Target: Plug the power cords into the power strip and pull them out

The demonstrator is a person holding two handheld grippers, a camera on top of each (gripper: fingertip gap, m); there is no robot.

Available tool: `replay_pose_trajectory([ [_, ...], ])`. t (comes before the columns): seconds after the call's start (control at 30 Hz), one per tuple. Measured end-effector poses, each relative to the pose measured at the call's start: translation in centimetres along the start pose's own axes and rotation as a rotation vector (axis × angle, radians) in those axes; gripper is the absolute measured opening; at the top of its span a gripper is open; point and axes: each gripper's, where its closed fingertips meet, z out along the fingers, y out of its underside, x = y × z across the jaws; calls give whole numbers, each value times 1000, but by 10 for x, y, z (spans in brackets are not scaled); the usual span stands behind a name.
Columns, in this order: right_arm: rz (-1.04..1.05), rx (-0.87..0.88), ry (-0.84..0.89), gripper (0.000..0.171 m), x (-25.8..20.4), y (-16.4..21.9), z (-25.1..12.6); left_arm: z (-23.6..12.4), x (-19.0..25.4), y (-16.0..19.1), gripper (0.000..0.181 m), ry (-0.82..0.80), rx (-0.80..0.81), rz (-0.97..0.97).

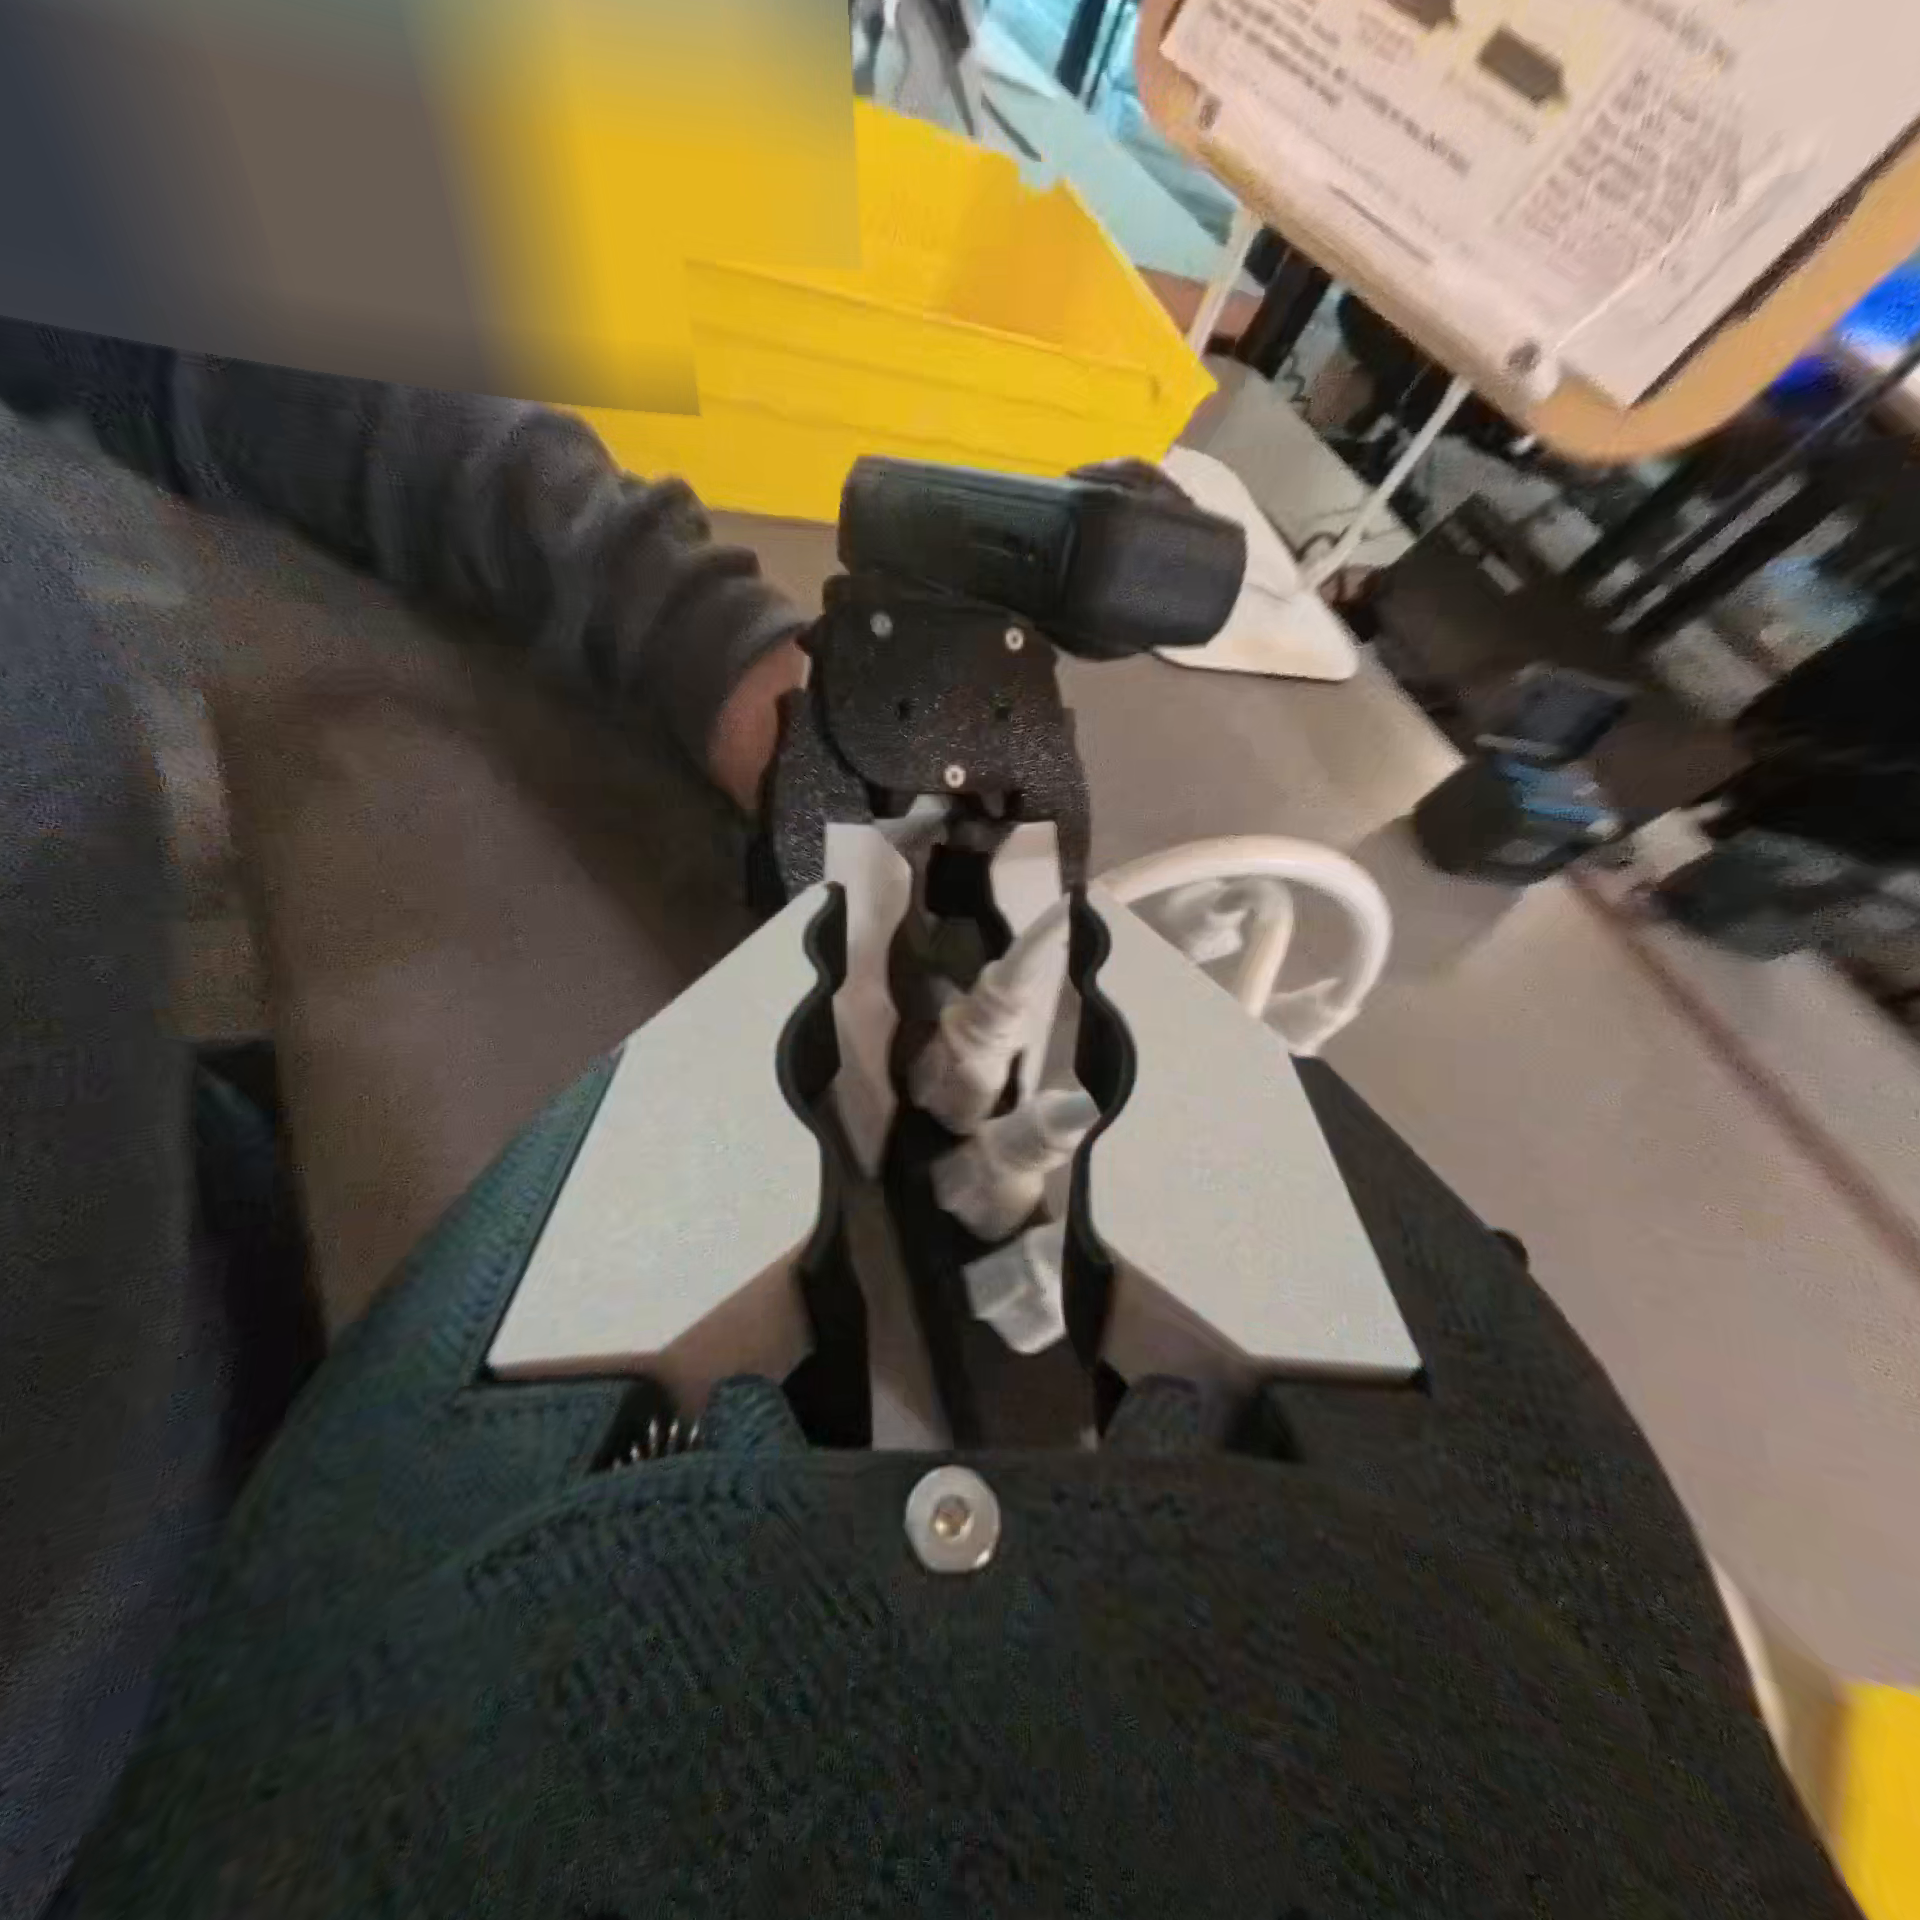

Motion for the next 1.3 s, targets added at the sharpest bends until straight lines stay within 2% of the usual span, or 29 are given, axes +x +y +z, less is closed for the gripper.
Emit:
replay_pose_trajectory([
  [0.03, 116, 21, -15, 41, -2, 4, 3, 0, 0, 0, 43, 0, 0, 1],
  [0.1, 225, 26, 75, 41, 7, 15, 8, 0, 0, 0, 43, -2, 0, 2],
  [0.17, 232, 18, 165, 36, 10, 22, 11, 0, 0, 0, 43, -3, -1, 4],
  [0.23, 190, -61, 254, 33, 13, 33, 16, 0, 0, 0, 43, -7, -3, 9],
  [0.37, 104, -191, 303, 29, 9, 44, 26, 0, 0, 1, 43, -19, -4, 23],
  [0.53, 173, -273, 297, 22, 8, 53, 38, 1, 1, 1, 43, -55, -8, 59],
  [0.7, 157, -219, 283, 14, 12, 50, 41, 1, 1, 1, 43, -63, -9, 39],
  [1.03, 372, 155, 387, 10, 17, 40, 37, 1, 1, 1, 44, -63, -4, -5],
  [1.13, 357, 143, 381, 10, 16, 41, 38, 1, 0, 2, 44, -74, -7, -5],
  [1.23, 346, 58, 340, 12, 12, 44, 35, 2, 1, 1, 44, -102, -10, 9],
  [1.3, 342, -25, 311, 21, 7, 47, 35, 3, 1, 0, 43, -101, -9, 1],
])
